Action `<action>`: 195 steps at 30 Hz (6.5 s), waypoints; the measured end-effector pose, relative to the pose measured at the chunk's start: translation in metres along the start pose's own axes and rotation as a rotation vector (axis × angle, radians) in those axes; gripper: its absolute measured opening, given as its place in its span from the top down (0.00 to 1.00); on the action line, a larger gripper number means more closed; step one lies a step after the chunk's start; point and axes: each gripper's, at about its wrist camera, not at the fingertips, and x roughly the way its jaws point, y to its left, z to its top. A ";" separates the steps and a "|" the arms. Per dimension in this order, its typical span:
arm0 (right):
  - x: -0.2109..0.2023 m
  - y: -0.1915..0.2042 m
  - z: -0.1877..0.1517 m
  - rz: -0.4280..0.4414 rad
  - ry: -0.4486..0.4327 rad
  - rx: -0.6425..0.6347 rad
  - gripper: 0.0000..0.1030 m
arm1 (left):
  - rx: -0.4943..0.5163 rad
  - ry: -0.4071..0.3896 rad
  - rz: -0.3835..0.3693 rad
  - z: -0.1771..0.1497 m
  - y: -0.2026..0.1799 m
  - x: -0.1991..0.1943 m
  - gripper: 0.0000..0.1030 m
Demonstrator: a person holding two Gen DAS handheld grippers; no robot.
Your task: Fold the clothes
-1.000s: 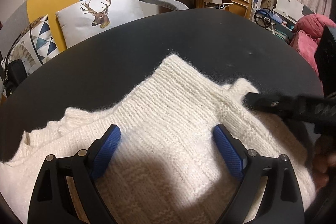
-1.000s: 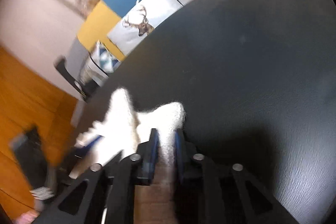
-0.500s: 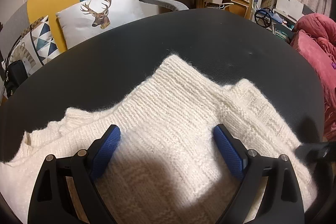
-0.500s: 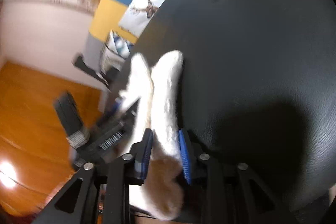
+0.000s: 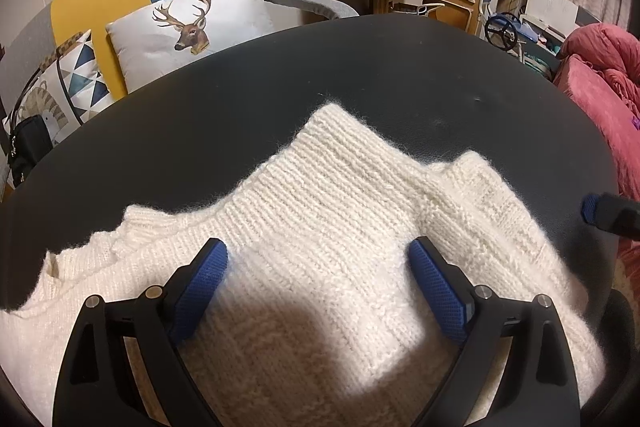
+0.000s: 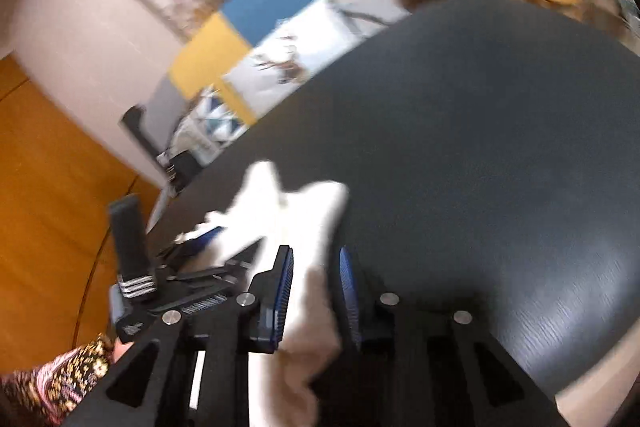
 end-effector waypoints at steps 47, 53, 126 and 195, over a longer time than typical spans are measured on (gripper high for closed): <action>0.015 0.107 0.000 -0.048 0.019 -0.256 0.79 | -0.129 -0.061 0.093 -0.026 0.069 -0.066 0.07; 0.087 0.141 0.006 -0.128 0.113 -0.445 0.78 | -0.293 -0.025 0.172 -0.054 0.117 -0.055 0.07; 0.253 0.351 -0.124 0.065 0.345 -0.773 0.84 | -0.840 -0.142 0.104 -0.288 0.312 -0.179 0.03; 0.250 0.341 -0.121 0.116 0.345 -0.707 0.83 | -0.988 -0.232 0.107 -0.300 0.320 -0.181 0.81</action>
